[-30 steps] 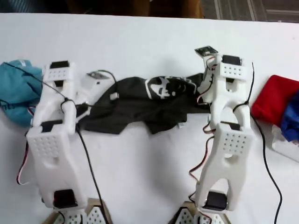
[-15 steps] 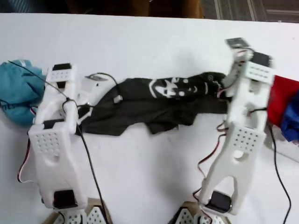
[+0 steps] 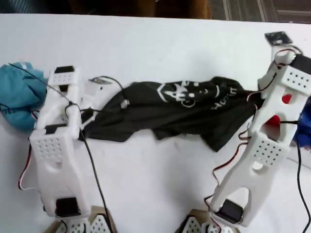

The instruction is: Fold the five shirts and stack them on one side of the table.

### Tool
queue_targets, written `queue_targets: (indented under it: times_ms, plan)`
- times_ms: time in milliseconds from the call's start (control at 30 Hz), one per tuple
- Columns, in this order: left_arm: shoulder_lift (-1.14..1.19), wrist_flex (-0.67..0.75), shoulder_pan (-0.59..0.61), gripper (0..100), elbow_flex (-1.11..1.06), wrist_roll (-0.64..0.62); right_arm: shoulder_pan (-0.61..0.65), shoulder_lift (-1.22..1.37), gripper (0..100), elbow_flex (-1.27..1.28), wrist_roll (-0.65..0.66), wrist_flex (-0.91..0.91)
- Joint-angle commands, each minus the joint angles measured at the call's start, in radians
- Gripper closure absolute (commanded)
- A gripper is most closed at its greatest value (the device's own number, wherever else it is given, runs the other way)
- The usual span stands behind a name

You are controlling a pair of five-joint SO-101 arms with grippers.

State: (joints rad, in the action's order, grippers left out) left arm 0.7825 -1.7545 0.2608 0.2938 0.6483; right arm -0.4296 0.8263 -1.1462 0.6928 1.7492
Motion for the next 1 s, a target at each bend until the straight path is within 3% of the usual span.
queue_targets:
  times_ms: [0,133,267,400,600,800,967]
  plan:
    - [0.009,0.02,0.011,97,0.004,-0.009,0.01,-0.128,89.2,0.064,0.051,0.021]
    - [0.011,0.02,0.011,97,0.004,-0.009,0.059,-0.242,75.8,0.21,0.055,0.022]
    - [0.012,0.02,0.011,97,0.004,-0.009,0.157,-0.424,79.4,0.47,0.057,0.024]
    - [0.012,0.02,0.011,97,0.004,-0.009,0.331,-0.625,82.4,0.956,0.057,0.018]
    - [0.012,0.02,0.011,97,0.004,-0.009,0.503,-0.771,82.3,1.41,0.055,-0.145]
    - [0.012,0.02,0.009,97,0.004,-0.009,0.489,-0.771,82.3,1.487,0.066,-0.202]
    - [0.012,0.02,0.009,97,0.004,-0.009,0.354,-0.769,82.3,1.534,0.175,-0.351]
